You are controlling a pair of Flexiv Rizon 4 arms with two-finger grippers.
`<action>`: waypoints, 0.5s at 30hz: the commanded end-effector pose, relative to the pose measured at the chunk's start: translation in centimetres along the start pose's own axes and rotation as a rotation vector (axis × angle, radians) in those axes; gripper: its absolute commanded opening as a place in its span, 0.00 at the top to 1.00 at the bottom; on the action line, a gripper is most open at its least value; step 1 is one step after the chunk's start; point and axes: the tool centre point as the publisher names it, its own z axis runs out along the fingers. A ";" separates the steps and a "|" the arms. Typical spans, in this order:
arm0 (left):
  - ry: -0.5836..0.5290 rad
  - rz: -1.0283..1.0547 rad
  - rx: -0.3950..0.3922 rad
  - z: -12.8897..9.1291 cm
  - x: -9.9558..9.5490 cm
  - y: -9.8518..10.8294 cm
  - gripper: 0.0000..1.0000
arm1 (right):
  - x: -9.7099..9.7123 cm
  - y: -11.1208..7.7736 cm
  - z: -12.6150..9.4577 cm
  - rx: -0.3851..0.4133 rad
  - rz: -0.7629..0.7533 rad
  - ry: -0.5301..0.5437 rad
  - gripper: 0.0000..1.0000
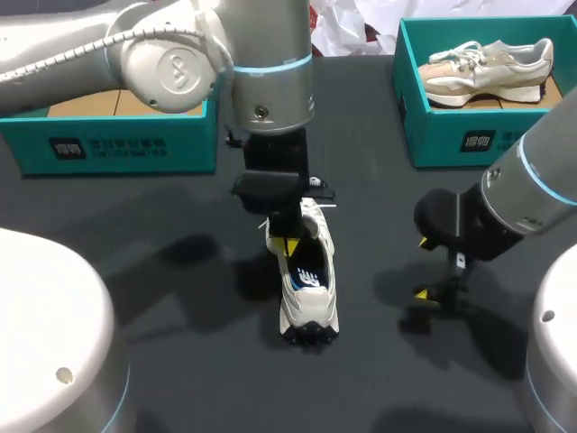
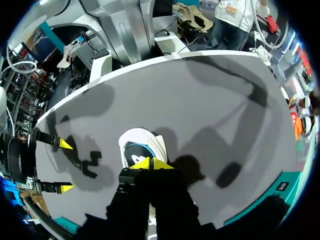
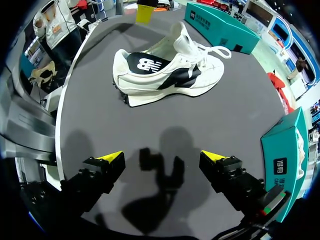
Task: Take the shoe out of the shoebox, open the shoe tongue, remove and reinsert the insole, then place the shoe into the shoebox
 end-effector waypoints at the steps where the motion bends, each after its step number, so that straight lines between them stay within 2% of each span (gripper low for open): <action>1: 0.005 0.005 0.025 1.6 -0.9 1.0 1.00 | 0.4 -1.3 -1.4 -0.019 -0.019 0.004 0.00; 7: 0.001 0.016 0.012 3.0 -1.4 1.0 1.00 | 0.4 -2.2 -1.7 -0.035 -0.042 0.031 0.00; 15: 0.059 0.027 -0.005 4.4 -1.4 0.6 1.00 | 0.5 -2.6 -1.7 -0.047 -0.056 0.053 0.00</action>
